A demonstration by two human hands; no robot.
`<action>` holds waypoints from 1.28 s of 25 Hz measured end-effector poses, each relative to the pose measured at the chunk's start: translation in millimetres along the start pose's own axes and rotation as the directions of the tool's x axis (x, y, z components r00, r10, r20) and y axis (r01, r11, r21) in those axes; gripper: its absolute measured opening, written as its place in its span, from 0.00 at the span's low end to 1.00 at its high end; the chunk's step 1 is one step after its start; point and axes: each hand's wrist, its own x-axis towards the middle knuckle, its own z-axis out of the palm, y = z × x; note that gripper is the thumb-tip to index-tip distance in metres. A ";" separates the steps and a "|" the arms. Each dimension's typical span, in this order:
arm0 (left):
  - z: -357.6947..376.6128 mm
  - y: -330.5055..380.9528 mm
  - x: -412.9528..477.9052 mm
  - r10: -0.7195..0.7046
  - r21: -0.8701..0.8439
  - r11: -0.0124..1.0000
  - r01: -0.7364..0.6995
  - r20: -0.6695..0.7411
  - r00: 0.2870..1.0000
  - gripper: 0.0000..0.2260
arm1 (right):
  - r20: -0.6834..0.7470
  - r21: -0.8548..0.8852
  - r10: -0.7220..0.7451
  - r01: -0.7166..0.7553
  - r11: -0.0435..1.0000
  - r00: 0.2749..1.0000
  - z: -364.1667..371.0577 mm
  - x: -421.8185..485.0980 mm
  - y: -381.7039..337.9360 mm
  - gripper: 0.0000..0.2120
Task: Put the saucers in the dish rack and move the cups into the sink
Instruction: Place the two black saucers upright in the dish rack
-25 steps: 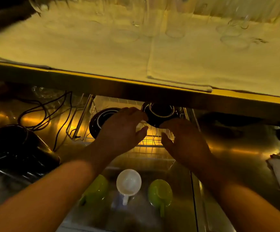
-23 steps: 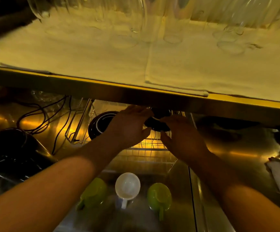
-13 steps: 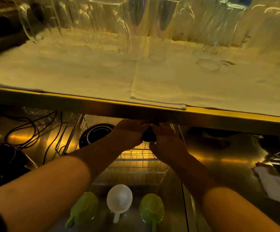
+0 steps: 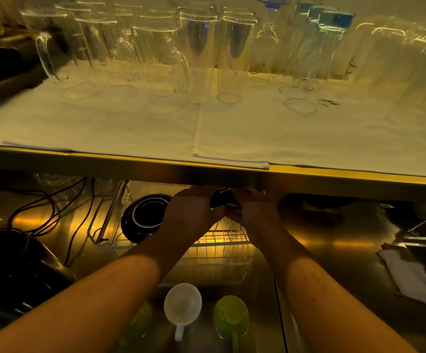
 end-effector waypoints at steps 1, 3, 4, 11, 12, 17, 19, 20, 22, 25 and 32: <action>-0.9 2.1 -3.3 -0.011 -0.028 1.000 0.011 -0.014 1.000 0.18 | 0.012 0.051 0.001 -0.002 0.999 1.000 4.8 -1.6 -0.4 0.07; -2.8 2.5 -8.1 -0.101 -0.151 0.983 0.102 0.011 0.995 0.20 | 0.009 -0.006 -0.077 0.077 0.997 0.997 13.1 -4.3 -0.7 0.07; -4.3 1.1 -9.6 -0.187 -0.259 0.946 0.197 0.062 0.980 0.22 | -0.006 -0.118 -0.135 0.134 0.984 0.991 15.6 -6.2 -2.9 0.06; -32.9 -4.1 -26.7 -0.391 -0.607 0.713 0.350 0.070 0.918 0.25 | 0.389 -0.711 -0.469 0.582 0.394 0.793 6.6 -26.7 0.7 0.11; -35.0 -6.6 -31.8 -0.347 -0.485 0.820 0.304 0.001 0.938 0.27 | 0.455 -0.722 -0.471 0.623 0.302 0.756 5.0 -31.9 0.7 0.10; -33.8 -17.0 -48.3 0.089 -0.028 0.996 -0.089 0.016 0.996 0.15 | 0.714 -0.691 -0.382 0.678 -0.250 0.587 -12.3 -38.1 12.9 0.19; -26.3 -15.2 -51.3 0.167 0.063 0.982 -0.175 0.123 0.978 0.12 | 0.762 -0.647 -0.338 0.661 -0.380 0.552 -21.4 -36.5 16.8 0.22; -22.1 -13.9 -51.5 0.179 0.098 0.975 -0.198 0.175 0.968 0.12 | 0.776 -0.631 -0.335 0.652 -0.420 0.534 -26.3 -35.0 18.0 0.22; -15.1 -12.4 -49.4 0.188 0.124 0.967 -0.222 0.239 0.952 0.14 | 0.775 -0.631 -0.338 0.640 -0.438 0.534 -33.8 -31.3 20.1 0.22; -6.4 -9.6 -42.4 0.190 0.150 0.960 -0.238 0.274 0.943 0.13 | 0.757 -0.651 -0.305 0.625 -0.430 0.578 -38.7 -24.7 24.2 0.21; 14.8 -11.7 -37.1 0.179 0.217 0.940 -0.263 0.342 0.922 0.13 | 0.731 -0.672 -0.256 0.602 -0.432 0.632 -43.9 -17.5 30.7 0.23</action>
